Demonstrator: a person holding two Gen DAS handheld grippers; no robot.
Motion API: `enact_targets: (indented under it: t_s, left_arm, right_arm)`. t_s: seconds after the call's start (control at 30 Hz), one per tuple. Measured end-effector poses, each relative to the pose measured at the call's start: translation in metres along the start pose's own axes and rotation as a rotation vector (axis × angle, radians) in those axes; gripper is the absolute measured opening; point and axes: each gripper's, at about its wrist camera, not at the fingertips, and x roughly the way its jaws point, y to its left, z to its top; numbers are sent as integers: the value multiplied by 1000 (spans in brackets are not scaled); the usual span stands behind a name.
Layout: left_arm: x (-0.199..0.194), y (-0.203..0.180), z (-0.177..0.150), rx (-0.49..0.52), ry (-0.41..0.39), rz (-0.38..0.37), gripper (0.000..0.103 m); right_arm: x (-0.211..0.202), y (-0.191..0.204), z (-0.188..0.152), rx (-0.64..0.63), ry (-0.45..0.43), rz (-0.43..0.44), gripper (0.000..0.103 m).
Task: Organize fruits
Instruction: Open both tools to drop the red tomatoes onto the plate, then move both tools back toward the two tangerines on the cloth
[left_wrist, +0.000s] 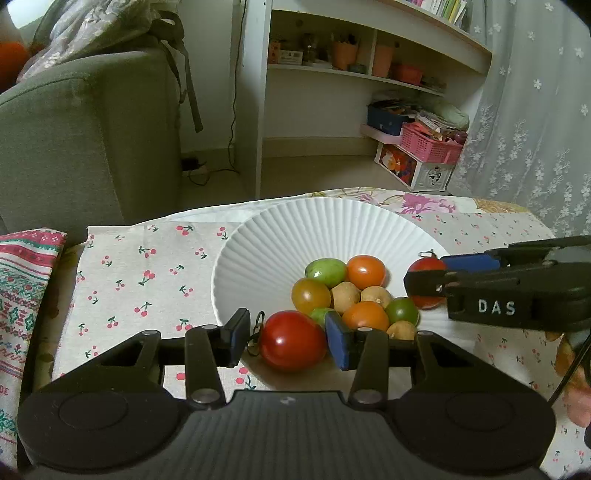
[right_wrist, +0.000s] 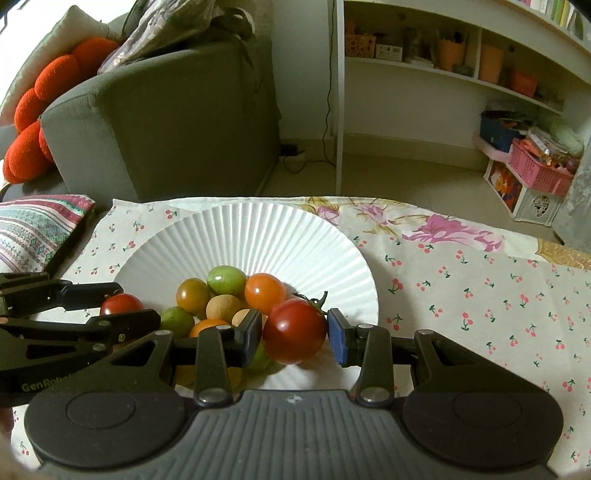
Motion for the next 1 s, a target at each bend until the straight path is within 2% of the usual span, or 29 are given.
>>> enact_targets:
  t_s: [0.17,0.27,0.4,0.53,0.87,1.0]
  left_arm:
    - [-2,2,1,-16,-7,-7,36]
    - [-6,4,3,-26,-18,-3,41]
    - [-14,8,6,-60,-31,9,55]
    - [-22,12,8,-93,-46,12,63]
    - [-37,17,9,-118,-66,20,68]
    - [-41,14,6,-115,-53,37,69]
  right_arm:
    - [-1,-3,2,12,-4,8,36]
    - [-2,-3,3,15,-8,11,36]
    - [-10,-6,7,31,-30,22,36]
    - [-18,-10,11,50,-52,47,36]
    - [-32,-17,14,106,-67,83,38]
    - [-41,-9,12,89,-71,98,41]
